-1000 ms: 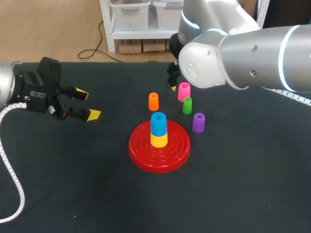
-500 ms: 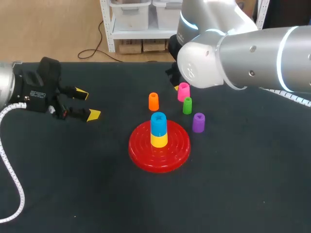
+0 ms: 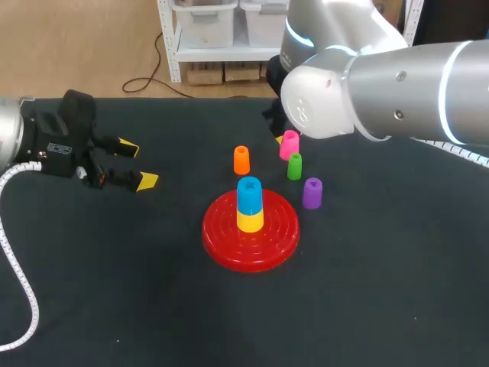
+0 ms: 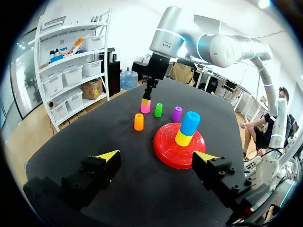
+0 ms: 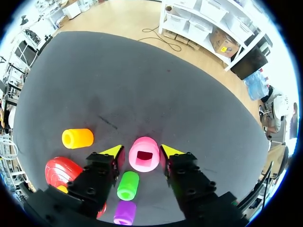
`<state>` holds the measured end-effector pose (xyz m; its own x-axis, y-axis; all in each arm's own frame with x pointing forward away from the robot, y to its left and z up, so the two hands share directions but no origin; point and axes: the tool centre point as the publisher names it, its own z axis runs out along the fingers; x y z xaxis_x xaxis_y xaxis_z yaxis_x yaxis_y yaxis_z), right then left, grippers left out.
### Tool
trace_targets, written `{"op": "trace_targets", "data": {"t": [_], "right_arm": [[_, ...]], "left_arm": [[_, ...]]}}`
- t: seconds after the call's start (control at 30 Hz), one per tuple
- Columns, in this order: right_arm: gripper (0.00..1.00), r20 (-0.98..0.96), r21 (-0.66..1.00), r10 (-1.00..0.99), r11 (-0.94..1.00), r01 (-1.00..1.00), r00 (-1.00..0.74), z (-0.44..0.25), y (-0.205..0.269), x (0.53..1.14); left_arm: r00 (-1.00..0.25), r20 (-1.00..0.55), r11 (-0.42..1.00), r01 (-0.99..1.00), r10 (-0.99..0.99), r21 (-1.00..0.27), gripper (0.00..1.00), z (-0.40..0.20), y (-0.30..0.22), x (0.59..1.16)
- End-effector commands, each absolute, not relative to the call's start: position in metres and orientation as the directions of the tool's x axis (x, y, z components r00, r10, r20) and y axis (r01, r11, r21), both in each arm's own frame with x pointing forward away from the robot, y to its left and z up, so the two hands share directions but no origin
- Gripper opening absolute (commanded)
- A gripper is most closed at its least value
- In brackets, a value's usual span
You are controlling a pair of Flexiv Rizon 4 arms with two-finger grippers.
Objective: Pick up and stack the cylinders on the red base in this order: pink,purple,orange,green
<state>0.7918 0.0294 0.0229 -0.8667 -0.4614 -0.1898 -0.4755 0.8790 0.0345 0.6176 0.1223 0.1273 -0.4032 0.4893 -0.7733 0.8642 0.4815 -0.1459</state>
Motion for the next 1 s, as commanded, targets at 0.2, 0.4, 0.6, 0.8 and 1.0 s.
{"op": "trace_targets", "data": {"t": [0.2,0.4,0.6,0.8,1.0], "right_arm": [[0.43,-0.197,0.038,-0.458,0.880,-0.474,-0.867,0.023,0.026,0.788],[0.40,-0.192,0.037,-0.457,0.881,-0.472,-0.869,0.020,0.024,0.788],[0.16,-0.191,0.040,-0.452,0.883,-0.467,-0.871,0.018,0.022,0.788],[0.00,-0.205,0.045,-0.447,0.885,-0.464,-0.871,0.025,0.022,0.789],[0.00,-0.210,0.043,-0.447,0.884,-0.465,-0.870,0.029,0.021,0.791]], "left_arm": [[-0.398,-0.780,0.480,0.865,0.484,-0.144,1.00,0.126,0.124,0.617],[-0.398,-0.780,0.480,0.865,0.484,-0.144,1.00,0.126,0.124,0.617],[-0.398,-0.780,0.480,0.865,0.484,-0.144,1.00,0.126,0.124,0.617],[-0.398,-0.780,0.480,0.865,0.484,-0.144,1.00,0.126,0.124,0.617],[-0.398,-0.780,0.480,0.865,0.484,-0.144,1.00,0.126,0.124,0.617]]}}
